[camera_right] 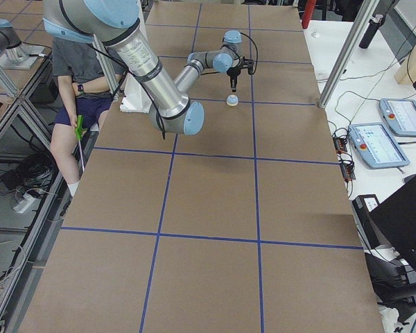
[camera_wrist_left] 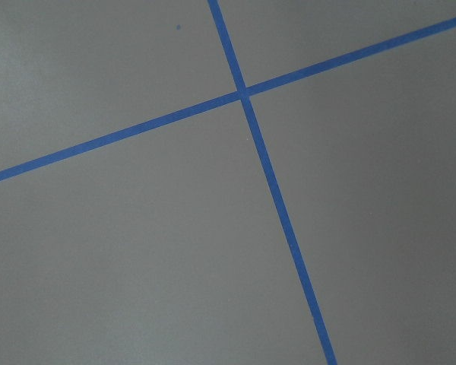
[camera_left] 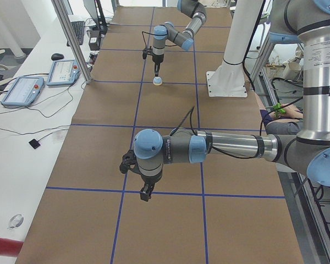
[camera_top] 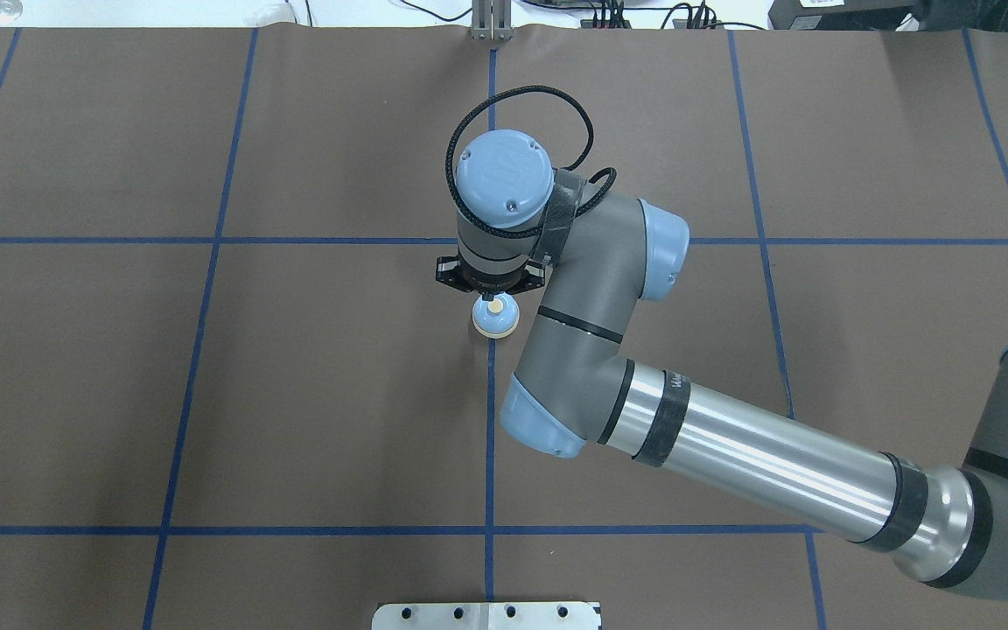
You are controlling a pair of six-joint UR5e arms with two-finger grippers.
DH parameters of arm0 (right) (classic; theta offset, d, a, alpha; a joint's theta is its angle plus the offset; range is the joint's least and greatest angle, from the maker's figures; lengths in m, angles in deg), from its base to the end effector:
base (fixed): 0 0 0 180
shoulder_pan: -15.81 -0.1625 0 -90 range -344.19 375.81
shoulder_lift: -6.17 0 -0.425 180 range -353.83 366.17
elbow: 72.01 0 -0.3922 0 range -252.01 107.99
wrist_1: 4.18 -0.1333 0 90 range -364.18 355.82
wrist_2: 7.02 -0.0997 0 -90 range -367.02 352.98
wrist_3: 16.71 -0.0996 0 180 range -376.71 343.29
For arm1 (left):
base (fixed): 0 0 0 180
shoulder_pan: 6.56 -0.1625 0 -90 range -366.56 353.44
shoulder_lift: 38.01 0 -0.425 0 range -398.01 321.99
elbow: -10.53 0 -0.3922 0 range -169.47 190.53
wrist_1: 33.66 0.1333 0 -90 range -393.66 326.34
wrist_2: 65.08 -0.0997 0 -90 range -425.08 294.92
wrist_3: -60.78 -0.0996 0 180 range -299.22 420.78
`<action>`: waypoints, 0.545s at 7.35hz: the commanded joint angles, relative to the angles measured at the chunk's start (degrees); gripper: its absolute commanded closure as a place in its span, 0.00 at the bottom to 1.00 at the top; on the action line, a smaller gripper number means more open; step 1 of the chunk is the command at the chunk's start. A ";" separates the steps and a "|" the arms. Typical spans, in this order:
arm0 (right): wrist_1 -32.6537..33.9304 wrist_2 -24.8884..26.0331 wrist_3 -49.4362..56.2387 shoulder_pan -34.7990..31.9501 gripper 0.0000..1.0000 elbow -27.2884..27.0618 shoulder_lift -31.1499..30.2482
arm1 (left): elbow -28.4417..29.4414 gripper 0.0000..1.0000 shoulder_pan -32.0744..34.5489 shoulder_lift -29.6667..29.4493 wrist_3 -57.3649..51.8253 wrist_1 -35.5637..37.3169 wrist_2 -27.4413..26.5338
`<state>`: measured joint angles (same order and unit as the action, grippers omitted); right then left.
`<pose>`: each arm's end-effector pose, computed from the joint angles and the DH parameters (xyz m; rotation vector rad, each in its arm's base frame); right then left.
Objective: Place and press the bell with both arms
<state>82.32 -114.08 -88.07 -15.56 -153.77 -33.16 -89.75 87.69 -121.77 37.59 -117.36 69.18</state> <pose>-0.5913 -0.4824 0.1618 0.0811 -0.8398 0.0895 -0.0964 -0.4359 0.6326 0.1474 0.7622 0.2986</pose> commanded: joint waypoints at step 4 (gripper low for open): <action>1.56 -3.06 5.32 -8.69 0.00 -6.04 -6.52 | 0.44 0.00 -0.04 0.00 -0.18 -0.07 0.03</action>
<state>83.93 -116.83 -85.91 -21.53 -158.73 -37.23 -89.36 87.65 -121.77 37.44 -117.42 69.21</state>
